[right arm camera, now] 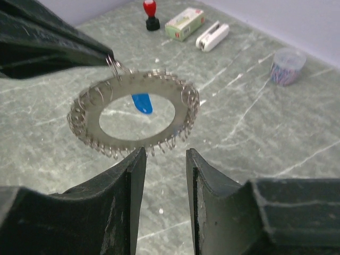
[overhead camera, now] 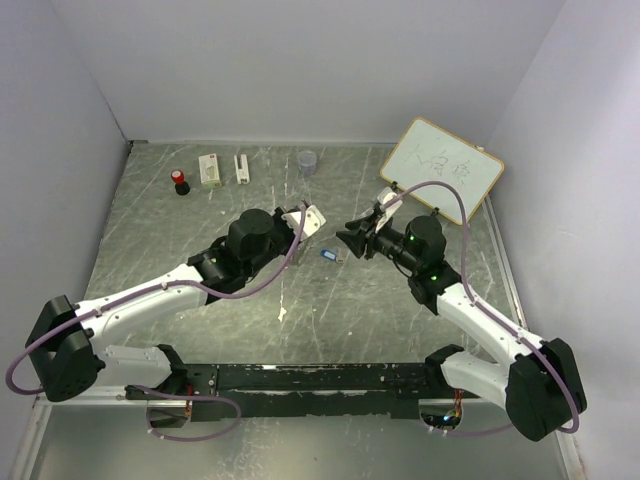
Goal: Put the keys on the keyring
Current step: Pick up the key from the center of the board.
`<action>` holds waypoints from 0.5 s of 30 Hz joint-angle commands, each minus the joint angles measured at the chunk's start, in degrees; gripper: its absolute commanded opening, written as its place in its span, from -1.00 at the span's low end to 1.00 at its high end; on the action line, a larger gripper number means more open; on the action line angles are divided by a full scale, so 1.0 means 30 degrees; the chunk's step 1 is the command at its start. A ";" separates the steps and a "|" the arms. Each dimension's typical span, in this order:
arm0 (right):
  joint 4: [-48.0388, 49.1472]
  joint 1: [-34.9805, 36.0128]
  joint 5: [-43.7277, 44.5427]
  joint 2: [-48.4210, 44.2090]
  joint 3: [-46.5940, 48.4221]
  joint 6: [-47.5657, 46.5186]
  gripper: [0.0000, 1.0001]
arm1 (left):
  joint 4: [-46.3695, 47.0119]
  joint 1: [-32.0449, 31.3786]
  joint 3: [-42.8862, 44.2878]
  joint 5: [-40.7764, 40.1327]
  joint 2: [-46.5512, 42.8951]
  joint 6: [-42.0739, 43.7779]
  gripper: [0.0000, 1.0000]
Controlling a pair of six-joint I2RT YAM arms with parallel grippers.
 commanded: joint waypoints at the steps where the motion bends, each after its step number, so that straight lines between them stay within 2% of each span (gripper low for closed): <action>1: -0.0573 -0.0017 0.0565 -0.0049 -0.0898 0.0681 -0.28 | 0.0160 -0.0135 0.0599 -0.0432 -0.0677 -0.0712 -0.87; 8: -0.1230 -0.0024 0.0828 0.0614 -0.1268 0.0765 -0.27 | -0.0450 -0.0133 0.0714 -0.0758 -0.0895 -0.0959 -0.87; 15: -0.1812 -0.0017 0.1671 0.3861 -0.0229 0.1984 -0.30 | -0.0650 -0.0132 0.0571 -0.0915 -0.1197 -0.0969 -0.86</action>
